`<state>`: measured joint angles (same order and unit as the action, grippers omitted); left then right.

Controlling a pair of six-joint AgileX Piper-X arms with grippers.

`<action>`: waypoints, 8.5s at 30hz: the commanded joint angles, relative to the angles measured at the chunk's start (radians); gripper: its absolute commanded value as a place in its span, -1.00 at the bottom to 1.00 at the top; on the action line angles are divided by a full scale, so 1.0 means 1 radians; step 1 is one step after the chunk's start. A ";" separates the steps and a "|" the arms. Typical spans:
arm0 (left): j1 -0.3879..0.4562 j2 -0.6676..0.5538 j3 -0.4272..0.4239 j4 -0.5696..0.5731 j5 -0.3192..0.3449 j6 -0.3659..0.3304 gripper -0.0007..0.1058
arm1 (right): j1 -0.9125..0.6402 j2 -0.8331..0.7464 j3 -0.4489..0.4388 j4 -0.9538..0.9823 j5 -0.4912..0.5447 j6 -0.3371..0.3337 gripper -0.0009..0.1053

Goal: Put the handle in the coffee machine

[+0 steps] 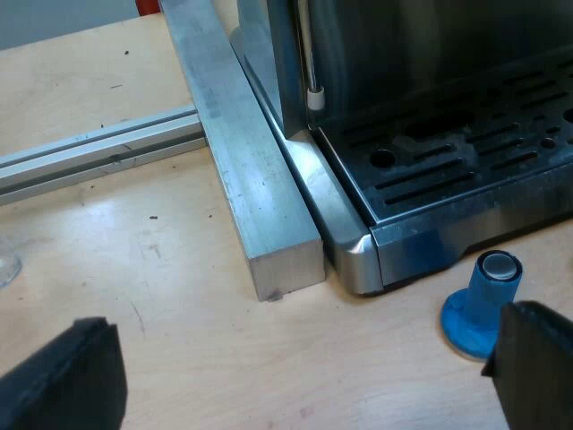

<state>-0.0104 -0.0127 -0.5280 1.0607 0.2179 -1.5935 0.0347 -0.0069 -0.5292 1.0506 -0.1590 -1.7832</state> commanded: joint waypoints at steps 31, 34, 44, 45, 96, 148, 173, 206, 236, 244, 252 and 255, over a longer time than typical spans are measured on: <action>-0.335 0.087 -0.077 -0.050 0.019 -0.032 0.58 | 0.000 0.207 -0.193 0.152 -0.061 -0.060 0.25; -0.386 0.114 -0.077 -0.057 0.048 -0.032 0.58 | 0.002 0.272 -0.225 0.171 -0.077 -0.060 0.25; -0.601 0.205 -0.077 -0.088 0.079 -0.032 0.58 | 0.111 0.509 -0.309 0.189 -0.116 -0.060 0.25; -0.625 0.221 -0.077 -0.089 0.079 -0.032 0.58 | 0.139 0.538 -0.316 0.189 -0.116 -0.058 0.25; -0.996 0.565 -0.070 -0.199 0.292 0.059 0.58 | 0.926 1.245 -0.262 -0.097 0.159 0.465 -0.98; -0.996 0.471 -0.086 0.175 0.008 0.049 0.58 | 1.198 1.585 -0.248 -0.897 -0.026 0.925 -0.98; -0.996 0.457 -0.086 0.190 -0.012 0.049 0.58 | 1.216 1.527 -0.259 -0.833 0.206 0.995 -0.98; -0.996 0.457 -0.086 -0.081 -0.005 -0.223 0.58 | 0.897 1.203 -0.494 -0.311 0.180 0.394 0.57; -0.996 0.457 -0.086 -0.087 -0.008 -0.235 0.58 | 0.872 1.507 -0.643 -0.264 0.094 0.029 0.56; -0.996 0.457 -0.086 -0.097 -0.178 -0.235 0.58 | 0.828 1.547 -0.643 -0.271 0.067 0.003 0.56; -0.996 0.457 -0.044 -0.195 -0.177 -0.235 0.58 | 0.826 1.583 -0.643 -0.313 0.048 -0.019 0.56; -0.996 0.457 -0.027 -0.199 -0.157 -0.235 0.58 | 0.826 1.592 -0.643 -0.313 0.045 -0.021 0.56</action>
<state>-1.0008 0.4495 -0.5571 0.8776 0.0564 -1.8199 0.8635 1.5864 -1.1629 0.7432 -0.1007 -1.7879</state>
